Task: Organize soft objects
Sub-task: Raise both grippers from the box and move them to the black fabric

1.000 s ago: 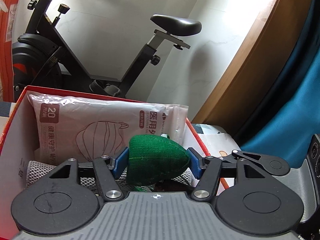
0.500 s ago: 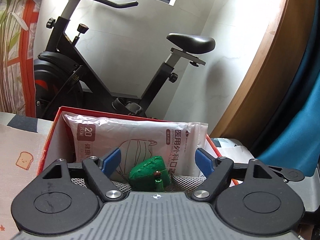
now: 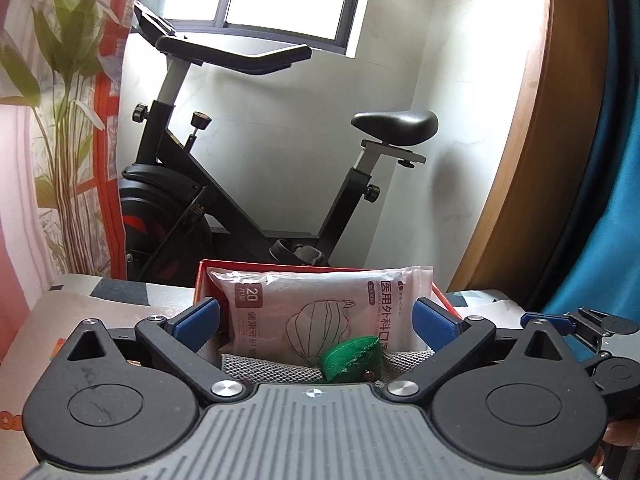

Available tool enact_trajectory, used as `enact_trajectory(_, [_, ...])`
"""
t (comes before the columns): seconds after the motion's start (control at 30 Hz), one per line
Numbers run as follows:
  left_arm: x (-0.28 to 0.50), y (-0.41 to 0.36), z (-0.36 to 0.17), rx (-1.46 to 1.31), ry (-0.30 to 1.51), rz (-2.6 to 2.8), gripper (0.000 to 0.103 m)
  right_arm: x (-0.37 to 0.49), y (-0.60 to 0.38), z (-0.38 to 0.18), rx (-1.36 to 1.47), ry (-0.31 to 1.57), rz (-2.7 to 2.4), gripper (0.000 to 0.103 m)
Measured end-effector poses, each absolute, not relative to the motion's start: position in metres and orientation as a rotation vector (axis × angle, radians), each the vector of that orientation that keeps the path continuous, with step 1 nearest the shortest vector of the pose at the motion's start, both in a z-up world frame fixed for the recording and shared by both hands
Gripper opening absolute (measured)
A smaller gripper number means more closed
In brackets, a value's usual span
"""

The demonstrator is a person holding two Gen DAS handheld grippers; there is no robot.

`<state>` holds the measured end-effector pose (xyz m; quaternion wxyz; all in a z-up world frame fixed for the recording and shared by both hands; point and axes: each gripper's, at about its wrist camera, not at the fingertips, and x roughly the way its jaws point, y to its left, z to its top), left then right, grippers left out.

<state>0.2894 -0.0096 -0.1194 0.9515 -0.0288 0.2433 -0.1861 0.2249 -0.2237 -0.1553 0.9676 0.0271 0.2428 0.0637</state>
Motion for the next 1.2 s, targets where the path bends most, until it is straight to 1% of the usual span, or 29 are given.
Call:
enact_trajectory(0.03, [0.282,-0.007,-0.117,-0.052,0.486,-0.370,0.103,0.220,-0.223,-0.152,0.061,0.481,0.124,0.102])
enact_trajectory(0.37, [0.223,0.015,-0.099,0.002,0.421,-0.280,0.103,0.178,-0.220,-0.132,0.113,0.408,0.098,0.103])
enact_trajectory(0.67, [0.180,0.022,-0.103,0.048,0.394,-0.221,0.103,0.146,-0.214,-0.130,0.129,0.371,0.078,0.103])
enact_trajectory(0.93, [0.159,0.026,-0.119,0.048,0.402,-0.200,0.103,0.127,-0.205,-0.144,0.130,0.373,0.061,0.103])
enact_trajectory(1.1, [0.151,0.032,-0.135,0.061,0.407,-0.162,0.103,0.117,-0.202,-0.164,0.142,0.389,0.051,0.103])
enact_trajectory(1.2, [0.149,0.039,-0.145,0.024,0.440,-0.140,0.103,0.113,-0.199,-0.179,0.152,0.406,0.041,0.103])
